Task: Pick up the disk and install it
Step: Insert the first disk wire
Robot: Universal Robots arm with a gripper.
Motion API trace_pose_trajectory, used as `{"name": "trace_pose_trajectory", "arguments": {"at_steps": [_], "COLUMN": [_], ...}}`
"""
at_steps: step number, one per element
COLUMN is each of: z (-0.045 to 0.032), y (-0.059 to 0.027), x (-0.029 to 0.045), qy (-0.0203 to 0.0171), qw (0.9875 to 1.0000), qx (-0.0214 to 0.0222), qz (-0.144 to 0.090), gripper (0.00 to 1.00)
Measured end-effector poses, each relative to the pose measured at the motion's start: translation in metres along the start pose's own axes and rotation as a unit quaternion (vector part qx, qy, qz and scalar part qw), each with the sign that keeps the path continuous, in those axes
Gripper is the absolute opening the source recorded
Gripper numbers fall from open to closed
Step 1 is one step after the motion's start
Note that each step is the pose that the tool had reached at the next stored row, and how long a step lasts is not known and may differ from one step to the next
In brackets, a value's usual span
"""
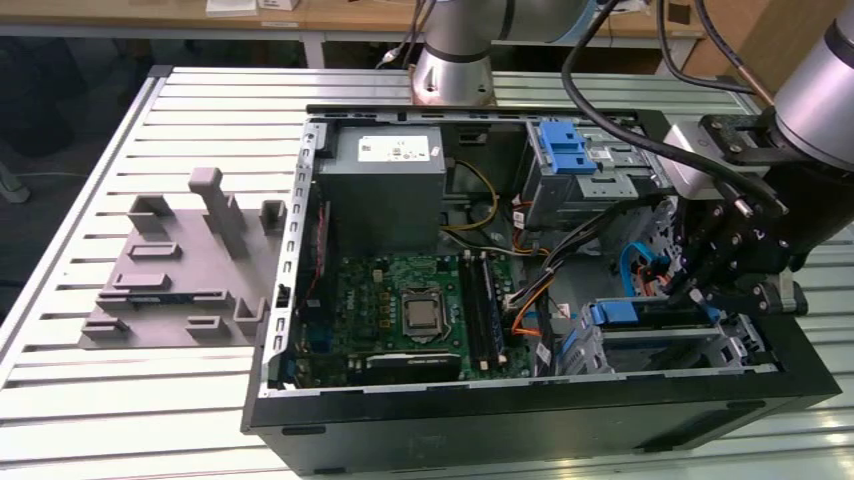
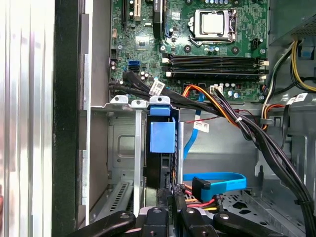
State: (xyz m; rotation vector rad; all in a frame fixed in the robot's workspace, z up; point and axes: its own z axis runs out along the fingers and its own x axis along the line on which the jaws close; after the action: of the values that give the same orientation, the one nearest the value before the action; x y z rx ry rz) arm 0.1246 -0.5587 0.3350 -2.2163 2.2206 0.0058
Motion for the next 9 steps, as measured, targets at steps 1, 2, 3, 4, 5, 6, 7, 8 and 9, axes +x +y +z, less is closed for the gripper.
{"name": "trace_pose_trajectory", "arguments": {"at_steps": [1, 2, 3, 4, 5, 6, 7, 8, 9], "z": [0.0001, 0.0004, 0.0008, 0.0015, 0.0020, 0.0021, 0.0022, 0.0023, 0.0026], "y": [0.0000, 0.0000, 0.0000, -0.0001, -0.0001, -0.0001, -0.0001, -0.0002, -0.0002], "x": [0.0000, 0.0001, 0.0001, 0.0001, 0.0002, 0.0003, 0.0004, 0.0004, 0.0005], "qy": [0.0000, -0.0001, -0.0001, -0.0007, -0.0006, -0.0004, -0.0003, -0.0003, -0.0005], "qw": [1.0000, 1.0000, 1.0000, 1.0000, 1.0000, 1.0000, 1.0000, 1.0000, 1.0000], "qx": [0.0000, 0.0000, 0.0000, 0.0000, 0.0000, 0.0000, 0.0000, 0.0000, 0.0000], "qz": [0.000, 0.000, 0.000, 0.000, 0.000, 0.000, 0.000, 0.000, 0.000], "gripper": [0.16, 0.16, 0.16, 0.16, 0.16, 0.16, 0.16, 0.16, 0.16]}}
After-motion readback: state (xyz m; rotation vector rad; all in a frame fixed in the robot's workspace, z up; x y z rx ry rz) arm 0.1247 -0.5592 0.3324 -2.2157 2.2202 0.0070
